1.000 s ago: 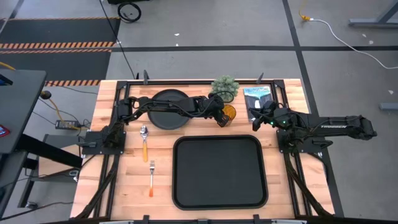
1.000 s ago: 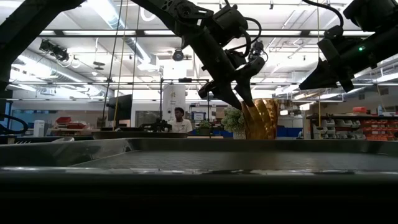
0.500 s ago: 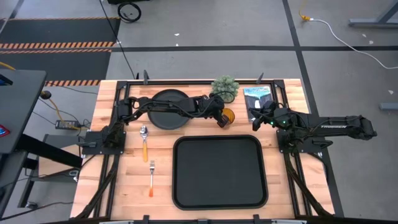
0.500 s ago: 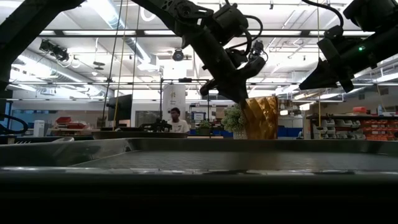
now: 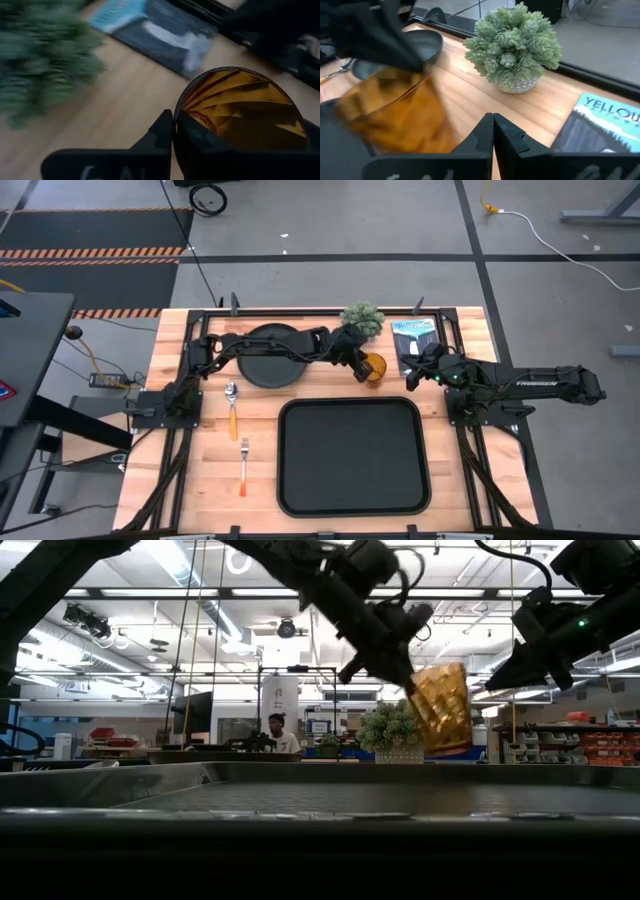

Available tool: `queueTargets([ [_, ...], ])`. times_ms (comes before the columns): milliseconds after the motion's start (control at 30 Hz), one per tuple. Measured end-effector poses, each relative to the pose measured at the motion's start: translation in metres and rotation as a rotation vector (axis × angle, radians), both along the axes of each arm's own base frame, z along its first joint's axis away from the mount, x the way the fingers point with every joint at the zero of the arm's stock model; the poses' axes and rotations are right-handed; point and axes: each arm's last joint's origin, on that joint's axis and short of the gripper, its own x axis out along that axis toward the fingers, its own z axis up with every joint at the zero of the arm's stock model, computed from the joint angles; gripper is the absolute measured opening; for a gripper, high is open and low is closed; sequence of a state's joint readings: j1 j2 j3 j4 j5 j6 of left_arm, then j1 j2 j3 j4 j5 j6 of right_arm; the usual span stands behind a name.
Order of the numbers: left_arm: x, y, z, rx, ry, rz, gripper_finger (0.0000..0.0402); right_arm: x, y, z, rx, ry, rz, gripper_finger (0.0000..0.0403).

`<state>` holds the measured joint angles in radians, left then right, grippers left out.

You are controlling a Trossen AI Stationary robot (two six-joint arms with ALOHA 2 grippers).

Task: Pick and place plate/cup/fork/spoon on tray
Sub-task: Put the orange cup on the top right of the black serving tray

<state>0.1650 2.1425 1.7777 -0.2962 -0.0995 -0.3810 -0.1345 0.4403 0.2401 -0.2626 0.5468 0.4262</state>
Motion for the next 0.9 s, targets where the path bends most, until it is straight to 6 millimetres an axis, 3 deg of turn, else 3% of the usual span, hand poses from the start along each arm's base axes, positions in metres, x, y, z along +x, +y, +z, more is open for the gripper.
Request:
queueTargets([
  [200, 0.011, -0.052, 0.020, -0.019, -0.063, -0.142, 0.0015, 0.000, -0.001, 0.000, -0.019, 0.009, -0.021, 0.0016],
  [433, 0.013, -0.100, 0.010, 0.034, -0.019, -0.158, 0.0015, 0.000, 0.000, 0.000, -0.002, 0.003, 0.014, 0.0016],
  [667, 0.020, -0.103, -0.018, -0.002, 0.032, -0.131, 0.0015, 0.001, 0.001, 0.001, 0.004, -0.013, 0.027, 0.0016],
  [900, 0.021, -0.104, -0.019, -0.014, 0.038, -0.146, 0.0020, 0.002, 0.001, 0.003, 0.007, -0.031, 0.044, 0.0016],
])
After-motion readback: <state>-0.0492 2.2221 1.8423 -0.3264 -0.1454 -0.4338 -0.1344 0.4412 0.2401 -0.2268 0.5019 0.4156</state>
